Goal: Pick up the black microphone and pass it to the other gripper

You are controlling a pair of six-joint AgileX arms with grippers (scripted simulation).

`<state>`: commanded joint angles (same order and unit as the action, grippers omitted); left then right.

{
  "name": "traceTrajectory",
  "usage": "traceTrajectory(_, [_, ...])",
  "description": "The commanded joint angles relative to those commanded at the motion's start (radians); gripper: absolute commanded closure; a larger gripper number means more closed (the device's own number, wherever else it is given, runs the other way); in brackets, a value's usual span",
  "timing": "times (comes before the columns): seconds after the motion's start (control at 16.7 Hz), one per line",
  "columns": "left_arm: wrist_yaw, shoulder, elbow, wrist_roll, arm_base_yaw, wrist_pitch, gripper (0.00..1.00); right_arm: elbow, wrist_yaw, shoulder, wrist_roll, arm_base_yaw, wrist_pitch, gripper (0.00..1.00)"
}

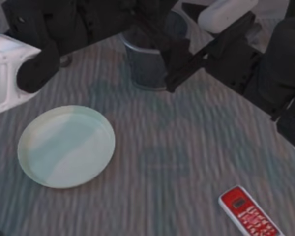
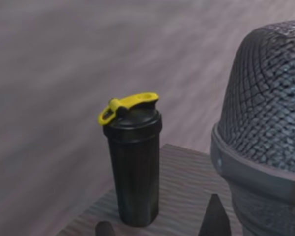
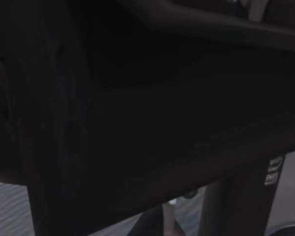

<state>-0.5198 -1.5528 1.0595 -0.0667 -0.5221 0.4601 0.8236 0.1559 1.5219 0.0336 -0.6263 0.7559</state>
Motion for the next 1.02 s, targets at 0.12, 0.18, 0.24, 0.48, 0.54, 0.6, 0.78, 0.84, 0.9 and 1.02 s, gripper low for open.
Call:
traceTrajectory(0.12, [0.0, 0.0, 0.0, 0.0, 0.0, 0.0, 1.0, 0.0, 0.0, 0.0, 0.0, 0.0, 0.0, 0.0])
traceTrajectory(0.18, [0.0, 0.0, 0.0, 0.0, 0.0, 0.0, 1.0, 0.0, 0.0, 0.0, 0.0, 0.0, 0.0, 0.0])
traceTrajectory(0.24, [0.0, 0.0, 0.0, 0.0, 0.0, 0.0, 1.0, 0.0, 0.0, 0.0, 0.0, 0.0, 0.0, 0.0])
traceTrajectory(0.48, [-0.004, 0.01, 0.002, -0.005, 0.01, -0.004, 1.0, -0.024, -0.004, -0.009, -0.004, 0.009, -0.004, 0.0])
traceTrajectory(0.54, [-0.018, 0.017, -0.006, -0.005, 0.024, -0.006, 1.0, -0.046, -0.001, -0.033, -0.004, 0.014, -0.009, 0.0])
traceTrajectory(0.6, [-0.035, 0.026, -0.015, -0.005, 0.043, -0.007, 1.0, -0.074, 0.002, -0.066, -0.004, 0.02, -0.015, 0.0])
traceTrajectory(0.78, [-0.094, 0.062, -0.043, -0.007, 0.112, -0.009, 1.0, -0.175, 0.024, -0.198, -0.003, 0.033, -0.037, 0.0])
traceTrajectory(0.84, [-0.11, 0.072, -0.051, -0.008, 0.132, -0.01, 1.0, -0.205, 0.032, -0.234, -0.003, 0.036, -0.042, 0.0])
traceTrajectory(0.9, [-0.122, 0.079, -0.058, -0.008, 0.148, -0.011, 1.0, -0.228, 0.038, -0.259, -0.003, 0.037, -0.046, 0.0])
traceTrajectory(1.02, [-0.134, 0.086, -0.065, -0.009, 0.163, -0.013, 1.0, -0.246, 0.043, -0.278, -0.003, 0.039, -0.048, 0.0])
